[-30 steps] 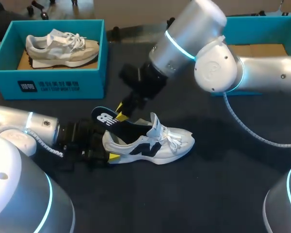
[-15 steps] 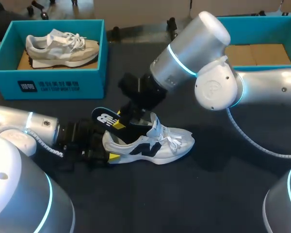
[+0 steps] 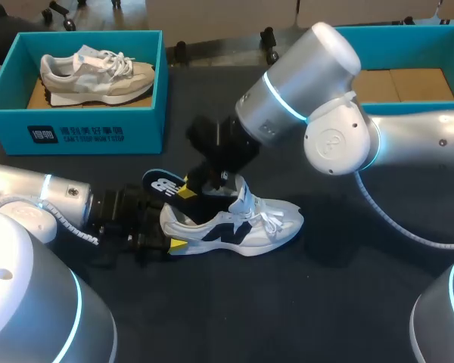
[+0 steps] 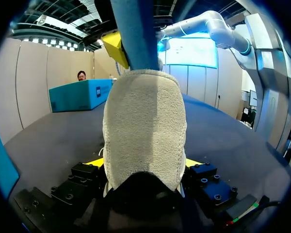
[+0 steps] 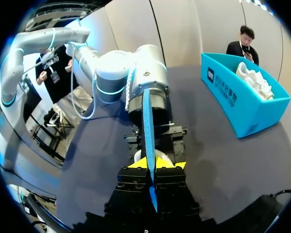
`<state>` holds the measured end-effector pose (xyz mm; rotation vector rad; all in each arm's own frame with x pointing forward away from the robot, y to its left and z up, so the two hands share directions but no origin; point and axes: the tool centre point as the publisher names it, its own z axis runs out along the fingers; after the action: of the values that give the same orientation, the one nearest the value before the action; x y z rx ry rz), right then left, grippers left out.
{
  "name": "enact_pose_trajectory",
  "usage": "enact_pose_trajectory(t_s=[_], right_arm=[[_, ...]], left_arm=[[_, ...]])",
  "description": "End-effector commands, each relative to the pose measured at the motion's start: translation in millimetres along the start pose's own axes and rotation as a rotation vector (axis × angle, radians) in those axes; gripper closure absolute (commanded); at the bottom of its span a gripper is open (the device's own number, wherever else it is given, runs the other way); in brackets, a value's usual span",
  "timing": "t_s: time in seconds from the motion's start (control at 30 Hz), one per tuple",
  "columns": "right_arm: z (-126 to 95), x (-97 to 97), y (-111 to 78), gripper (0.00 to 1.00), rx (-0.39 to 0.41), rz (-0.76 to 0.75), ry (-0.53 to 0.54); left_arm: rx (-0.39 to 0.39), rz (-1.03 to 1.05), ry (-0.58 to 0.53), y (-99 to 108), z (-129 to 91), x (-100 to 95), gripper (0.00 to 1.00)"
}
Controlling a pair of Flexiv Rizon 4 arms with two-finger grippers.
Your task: Take the shoe out of the shoebox, open the shoe tongue, remove and reinsert the insole, then place the shoe into the shoebox
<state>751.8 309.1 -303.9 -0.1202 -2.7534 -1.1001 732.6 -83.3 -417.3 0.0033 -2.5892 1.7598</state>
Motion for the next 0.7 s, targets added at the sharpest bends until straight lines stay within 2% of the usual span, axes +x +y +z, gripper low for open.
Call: enact_pose_trajectory(t_s=[0.03, 0.3, 0.7], right_arm=[[-4.5, -2.9, 5.6, 1.00, -0.018, -0.024, -0.018], [-23.7, -21.1, 21.0, 1.00, -0.081, -0.093, -0.122], [-64.0, -51.7, 39.1, 1.00, -0.140, -0.179, -0.245]], left_arm=[[-0.002, -0.001, -0.001, -0.6, 0.7, 0.2, 1.00], [-0.002, -0.001, -0.001, -0.6, 0.7, 0.2, 1.00], [-0.002, -0.001, -0.001, -0.6, 0.7, 0.2, 1.00]])
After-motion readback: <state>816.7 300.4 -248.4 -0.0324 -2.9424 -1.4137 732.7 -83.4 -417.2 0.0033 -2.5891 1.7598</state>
